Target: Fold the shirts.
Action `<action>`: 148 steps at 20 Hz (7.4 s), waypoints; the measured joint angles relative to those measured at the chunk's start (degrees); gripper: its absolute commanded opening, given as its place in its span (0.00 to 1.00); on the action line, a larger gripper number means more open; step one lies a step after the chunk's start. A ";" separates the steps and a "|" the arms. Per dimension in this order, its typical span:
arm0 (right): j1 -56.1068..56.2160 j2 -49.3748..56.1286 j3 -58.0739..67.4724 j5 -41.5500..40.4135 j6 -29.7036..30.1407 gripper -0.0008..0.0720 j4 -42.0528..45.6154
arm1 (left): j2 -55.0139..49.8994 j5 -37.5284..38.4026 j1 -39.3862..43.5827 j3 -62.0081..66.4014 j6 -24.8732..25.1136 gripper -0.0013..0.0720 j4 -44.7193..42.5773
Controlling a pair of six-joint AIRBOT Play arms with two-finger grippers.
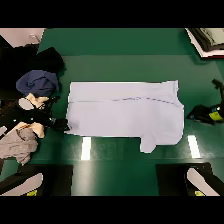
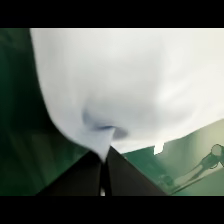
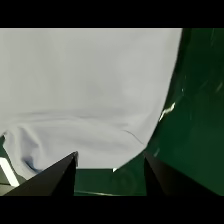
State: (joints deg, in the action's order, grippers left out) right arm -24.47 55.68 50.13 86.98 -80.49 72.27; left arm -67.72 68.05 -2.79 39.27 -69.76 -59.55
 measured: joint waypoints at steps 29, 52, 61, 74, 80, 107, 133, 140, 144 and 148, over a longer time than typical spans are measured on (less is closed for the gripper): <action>-8.70 -21.05 -9.16 5.35 -0.55 0.03 -1.73 | 18.10 15.17 0.39 6.84 -4.52 0.05 -1.88; 16.59 24.79 26.38 -17.42 -5.95 0.07 -1.11 | -7.37 -19.23 0.39 18.82 -8.35 0.50 1.14; 10.88 31.45 33.03 -12.15 0.63 0.81 -11.32 | -8.50 -15.15 0.22 23.28 -10.49 0.38 1.57; -4.52 40.72 21.03 -4.04 19.41 0.88 -22.86 | -8.52 -4.79 5.53 24.04 -8.39 0.05 2.91; -0.76 43.82 20.61 -6.25 23.32 0.32 -27.15 | -8.52 -4.57 6.86 24.04 -9.29 0.05 3.34; 31.58 27.69 52.72 -0.28 0.42 0.03 -29.14 | -42.99 -13.11 32.33 57.64 -10.54 0.05 9.88; 60.00 56.78 67.06 -22.51 8.68 0.77 -30.60 | -15.26 9.20 0.39 59.08 -6.21 0.05 -4.02; 47.39 44.24 44.48 -15.52 6.01 0.88 -21.97 | -14.23 11.02 -0.52 59.06 -5.07 0.05 -4.33; 37.99 39.56 30.23 -19.98 4.68 0.99 -24.48 | -14.16 10.91 -0.59 59.06 -4.92 0.05 -4.31; 35.43 42.23 25.00 -22.80 6.58 0.96 -32.00 | -14.16 10.84 -0.55 59.06 -4.87 0.05 -4.24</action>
State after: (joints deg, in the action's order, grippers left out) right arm 10.96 97.91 75.13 64.18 -73.91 40.27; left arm -81.89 78.89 -3.33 98.32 -74.63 -63.79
